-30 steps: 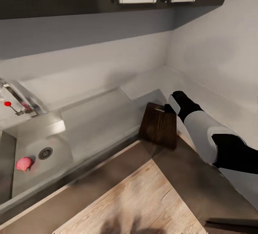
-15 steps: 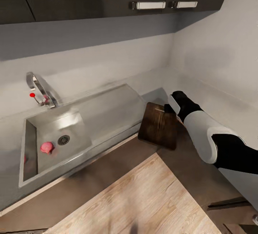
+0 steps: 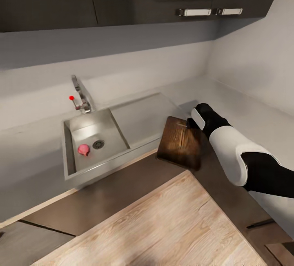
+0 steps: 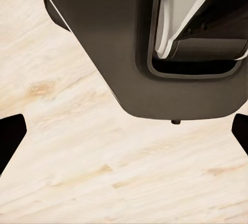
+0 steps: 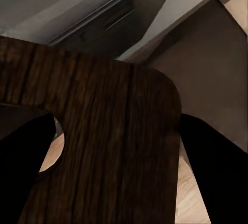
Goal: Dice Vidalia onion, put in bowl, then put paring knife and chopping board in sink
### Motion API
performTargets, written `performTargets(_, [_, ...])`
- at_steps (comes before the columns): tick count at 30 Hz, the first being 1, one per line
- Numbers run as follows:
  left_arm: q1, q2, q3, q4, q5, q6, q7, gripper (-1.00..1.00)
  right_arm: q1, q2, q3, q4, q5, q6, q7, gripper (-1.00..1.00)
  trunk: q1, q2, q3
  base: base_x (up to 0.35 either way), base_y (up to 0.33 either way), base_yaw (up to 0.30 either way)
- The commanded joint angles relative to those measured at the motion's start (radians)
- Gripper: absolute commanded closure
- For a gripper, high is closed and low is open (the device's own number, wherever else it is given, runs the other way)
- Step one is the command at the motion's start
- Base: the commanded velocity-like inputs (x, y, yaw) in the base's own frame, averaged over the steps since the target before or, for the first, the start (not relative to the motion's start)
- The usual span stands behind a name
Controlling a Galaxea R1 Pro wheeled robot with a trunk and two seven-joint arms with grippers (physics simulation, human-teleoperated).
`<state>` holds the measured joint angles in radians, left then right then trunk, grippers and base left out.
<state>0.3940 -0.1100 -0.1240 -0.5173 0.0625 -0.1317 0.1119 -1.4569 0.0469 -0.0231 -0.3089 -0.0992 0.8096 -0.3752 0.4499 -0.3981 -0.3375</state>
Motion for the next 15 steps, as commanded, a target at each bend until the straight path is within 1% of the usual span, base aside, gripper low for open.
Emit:
performTargets(1, [0.000,0.001,-0.008,-0.001,0.007,-0.002,0.009,-1.00,-0.001,0.001,-0.003,-0.001,-0.013,0.000,-0.008,1.00,0.000,-0.002,0.000,-0.287,0.182,0.160])
performTargets(15, [0.000,0.001,-0.008,-0.001,0.007,-0.002,0.008,-1.00,0.000,0.001,-0.003,-0.001,-0.013,0.000,-0.008,1.00,0.000,-0.002,0.020,-0.261,0.205,0.173])
